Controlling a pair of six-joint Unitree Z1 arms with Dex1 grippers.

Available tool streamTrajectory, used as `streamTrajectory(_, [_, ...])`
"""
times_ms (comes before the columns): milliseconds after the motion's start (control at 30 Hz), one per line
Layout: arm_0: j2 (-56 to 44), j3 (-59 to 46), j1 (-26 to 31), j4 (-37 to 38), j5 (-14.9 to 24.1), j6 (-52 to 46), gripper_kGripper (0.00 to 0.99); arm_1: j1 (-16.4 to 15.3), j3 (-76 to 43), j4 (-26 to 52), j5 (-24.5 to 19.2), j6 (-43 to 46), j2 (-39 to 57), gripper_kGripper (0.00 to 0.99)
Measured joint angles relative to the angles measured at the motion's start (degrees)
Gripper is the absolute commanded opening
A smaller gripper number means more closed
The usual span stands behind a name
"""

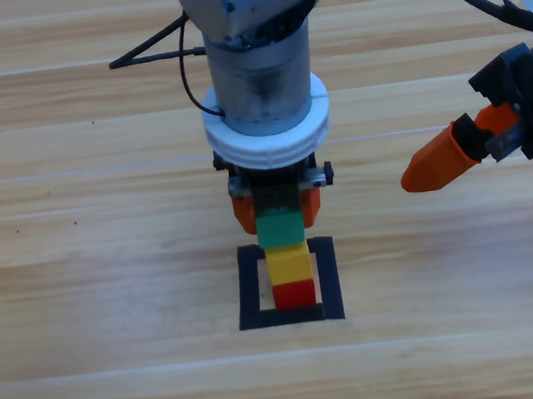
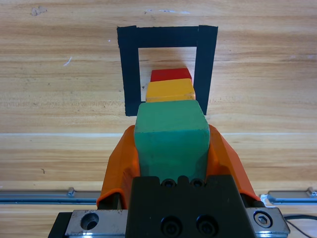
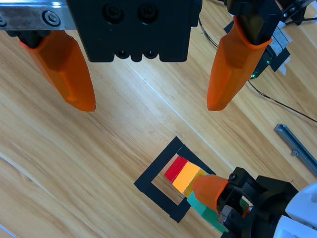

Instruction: Stack the blocks in the rectangular block: red at the bottom, yellow in the middle, green on top

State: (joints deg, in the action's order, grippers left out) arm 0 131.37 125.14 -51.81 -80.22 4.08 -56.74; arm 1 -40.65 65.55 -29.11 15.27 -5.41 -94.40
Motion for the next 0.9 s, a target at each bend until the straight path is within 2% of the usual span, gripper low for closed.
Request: streamTrajectory(900, [1.39,0.39,0.0,0.0,0.0,0.19,0.0,0.0,0.0,0.0,0.0,0.0,0.0,0.99])
